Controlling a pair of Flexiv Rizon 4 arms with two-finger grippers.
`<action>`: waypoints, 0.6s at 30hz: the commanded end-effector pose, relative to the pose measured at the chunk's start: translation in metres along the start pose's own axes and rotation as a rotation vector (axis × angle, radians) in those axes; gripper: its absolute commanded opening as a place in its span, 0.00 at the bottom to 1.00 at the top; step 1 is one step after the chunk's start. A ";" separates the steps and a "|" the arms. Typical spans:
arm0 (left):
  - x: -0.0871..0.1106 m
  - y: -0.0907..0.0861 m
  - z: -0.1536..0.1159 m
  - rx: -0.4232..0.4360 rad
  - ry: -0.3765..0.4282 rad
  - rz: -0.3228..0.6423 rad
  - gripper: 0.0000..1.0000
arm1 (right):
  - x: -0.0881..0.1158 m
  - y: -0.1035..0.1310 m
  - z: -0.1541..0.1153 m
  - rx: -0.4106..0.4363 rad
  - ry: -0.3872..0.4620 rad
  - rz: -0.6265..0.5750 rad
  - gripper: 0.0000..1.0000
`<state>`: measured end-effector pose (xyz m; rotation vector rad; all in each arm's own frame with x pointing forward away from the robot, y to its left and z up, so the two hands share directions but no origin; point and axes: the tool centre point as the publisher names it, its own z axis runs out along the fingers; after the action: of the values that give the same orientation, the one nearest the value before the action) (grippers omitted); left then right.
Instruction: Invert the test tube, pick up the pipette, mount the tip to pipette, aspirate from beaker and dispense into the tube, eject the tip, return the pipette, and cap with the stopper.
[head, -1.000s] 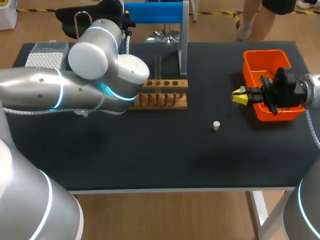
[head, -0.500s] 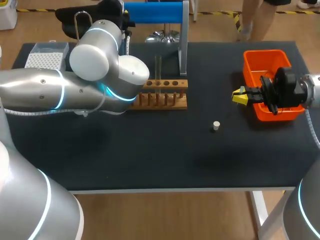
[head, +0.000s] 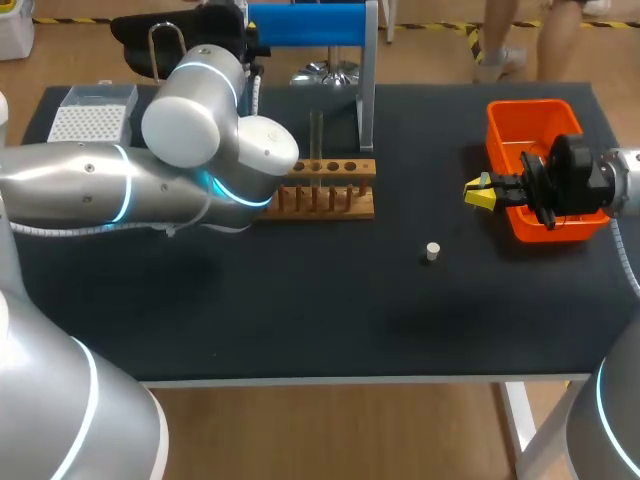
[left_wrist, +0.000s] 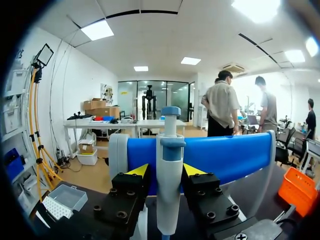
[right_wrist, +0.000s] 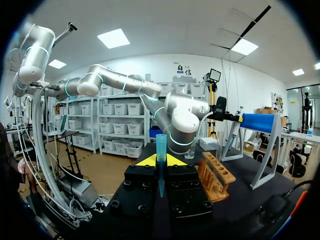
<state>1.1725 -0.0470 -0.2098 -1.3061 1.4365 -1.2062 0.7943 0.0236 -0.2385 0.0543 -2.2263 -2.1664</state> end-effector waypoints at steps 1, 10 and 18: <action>0.001 0.003 0.005 0.006 -0.001 0.000 0.37 | 0.001 0.001 0.000 0.003 -0.003 0.000 0.00; 0.002 0.002 0.004 0.005 0.004 0.017 0.38 | 0.001 0.001 0.000 0.003 -0.003 0.000 0.00; 0.004 -0.001 0.003 0.003 0.004 0.033 0.37 | 0.001 0.001 0.000 0.003 -0.003 0.000 0.00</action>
<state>1.1726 -0.0501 -0.2092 -1.2720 1.4523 -1.1935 0.7943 0.0236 -0.2385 0.0543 -2.2263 -2.1664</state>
